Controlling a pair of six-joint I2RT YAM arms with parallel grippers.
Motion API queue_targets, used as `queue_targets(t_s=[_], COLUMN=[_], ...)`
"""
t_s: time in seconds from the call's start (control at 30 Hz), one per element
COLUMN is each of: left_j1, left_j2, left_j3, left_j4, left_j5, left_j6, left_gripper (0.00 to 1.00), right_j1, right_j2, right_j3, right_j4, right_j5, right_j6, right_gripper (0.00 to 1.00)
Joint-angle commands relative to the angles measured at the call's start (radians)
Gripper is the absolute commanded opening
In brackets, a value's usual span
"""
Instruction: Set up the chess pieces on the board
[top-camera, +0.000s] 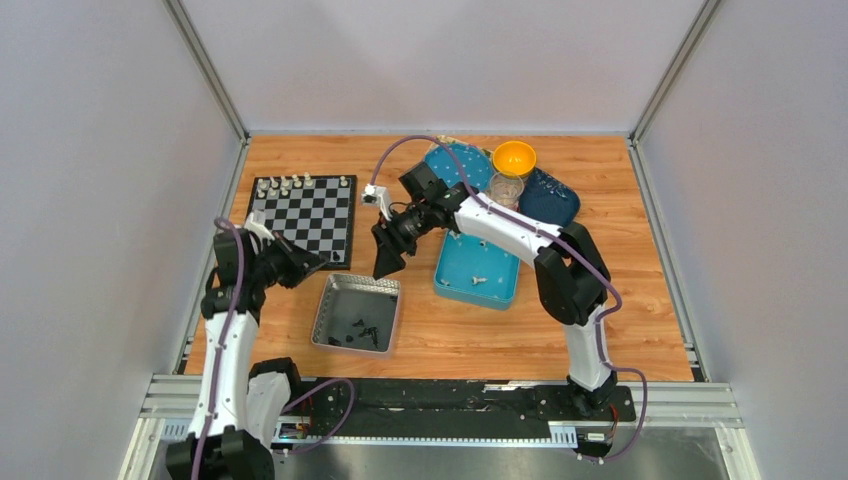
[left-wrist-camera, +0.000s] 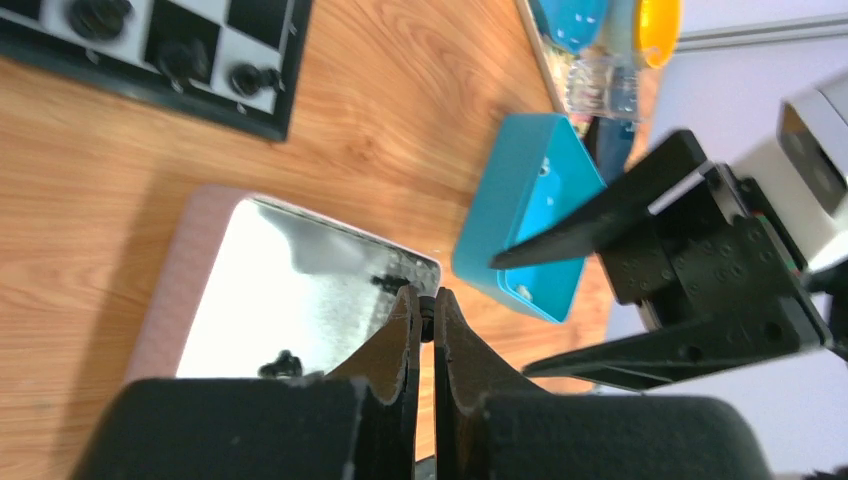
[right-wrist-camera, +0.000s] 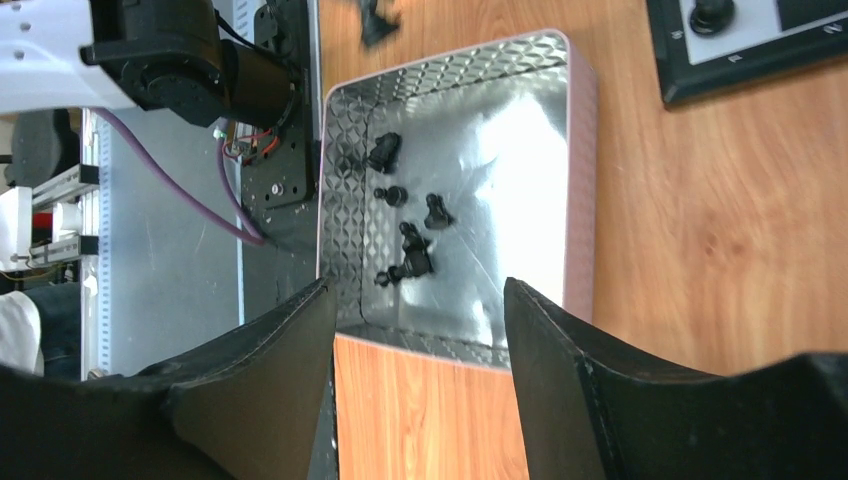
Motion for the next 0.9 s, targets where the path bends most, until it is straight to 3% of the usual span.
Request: queue_targets(t_s=[0.0,0.2,0.33,0.87], left_j1=[-0.005,-0.011,-0.011,-0.011], left_j2=[0.162,0.381,0.506,0.822], left_j3=[0.215,0.449,0.515,0.554], left_j4=[-0.188,-0.219,-0.177,0.074], left_j5=[-0.183,-0.361,-0.461,-0.506], left_j6=[0.267,0.459,0.552,0.631], left_gripper=[0.00,0.00,0.00,0.00], right_j1=[-0.011,-0.011,-0.011,-0.013], right_j2=[-0.102,-0.175,-0.206,-0.214], right_j3=[0.067,-0.003,-0.043,-0.058], right_j4=[-0.193,-0.212,-0.212,-0.207], right_j5=[-0.032,-0.052,-0.049,-0.075], right_j6=[-0.193,-0.248,-0.268,-0.276], right_gripper=[0.65,0.65,0.65,0.65])
